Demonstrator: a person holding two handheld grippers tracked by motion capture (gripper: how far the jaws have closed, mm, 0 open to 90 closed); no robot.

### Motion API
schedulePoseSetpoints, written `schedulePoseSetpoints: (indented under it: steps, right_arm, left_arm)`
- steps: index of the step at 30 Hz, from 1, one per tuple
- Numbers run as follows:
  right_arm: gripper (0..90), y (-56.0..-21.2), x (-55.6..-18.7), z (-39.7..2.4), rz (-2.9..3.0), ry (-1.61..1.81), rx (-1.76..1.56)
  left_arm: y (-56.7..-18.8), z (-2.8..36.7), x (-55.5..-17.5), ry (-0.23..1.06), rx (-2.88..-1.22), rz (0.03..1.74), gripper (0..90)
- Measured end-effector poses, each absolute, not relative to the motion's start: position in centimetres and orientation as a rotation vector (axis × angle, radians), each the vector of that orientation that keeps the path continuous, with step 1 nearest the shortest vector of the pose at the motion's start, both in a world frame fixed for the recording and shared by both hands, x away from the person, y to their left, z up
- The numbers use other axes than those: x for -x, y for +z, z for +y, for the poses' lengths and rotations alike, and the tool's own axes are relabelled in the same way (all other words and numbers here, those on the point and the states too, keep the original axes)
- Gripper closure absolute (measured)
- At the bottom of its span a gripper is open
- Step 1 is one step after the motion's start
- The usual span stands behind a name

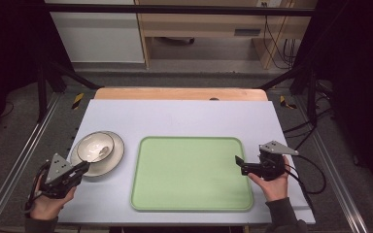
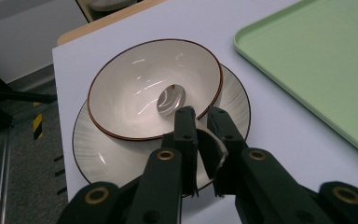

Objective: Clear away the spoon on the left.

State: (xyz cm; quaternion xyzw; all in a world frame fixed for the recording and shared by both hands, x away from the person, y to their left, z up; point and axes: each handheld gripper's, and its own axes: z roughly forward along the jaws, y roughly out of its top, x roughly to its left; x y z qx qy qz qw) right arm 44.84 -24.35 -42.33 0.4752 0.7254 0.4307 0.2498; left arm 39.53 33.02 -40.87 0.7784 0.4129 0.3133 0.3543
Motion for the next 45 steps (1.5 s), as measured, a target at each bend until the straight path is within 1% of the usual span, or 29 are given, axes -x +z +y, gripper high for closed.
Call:
schedulePoseSetpoints:
  steps: [15,28,45]
  right_arm:
    - [2.1,-42.36,-44.86,-24.3,1.98,1.176,-1.298]
    - [2.0,-42.36,-44.87,-24.31,1.983,1.177,-1.296]
    - [1.9,-42.29,-44.86,-24.42,1.982,1.172,-1.289]
  left_arm:
    - [-40.77,33.06,-39.48,0.814,-2.021,1.086,88.1]
    - [-40.71,32.98,-39.44,0.821,-2.03,1.084,88.4]
    - [-40.3,32.98,-39.13,0.853,-1.997,1.085,88.7]
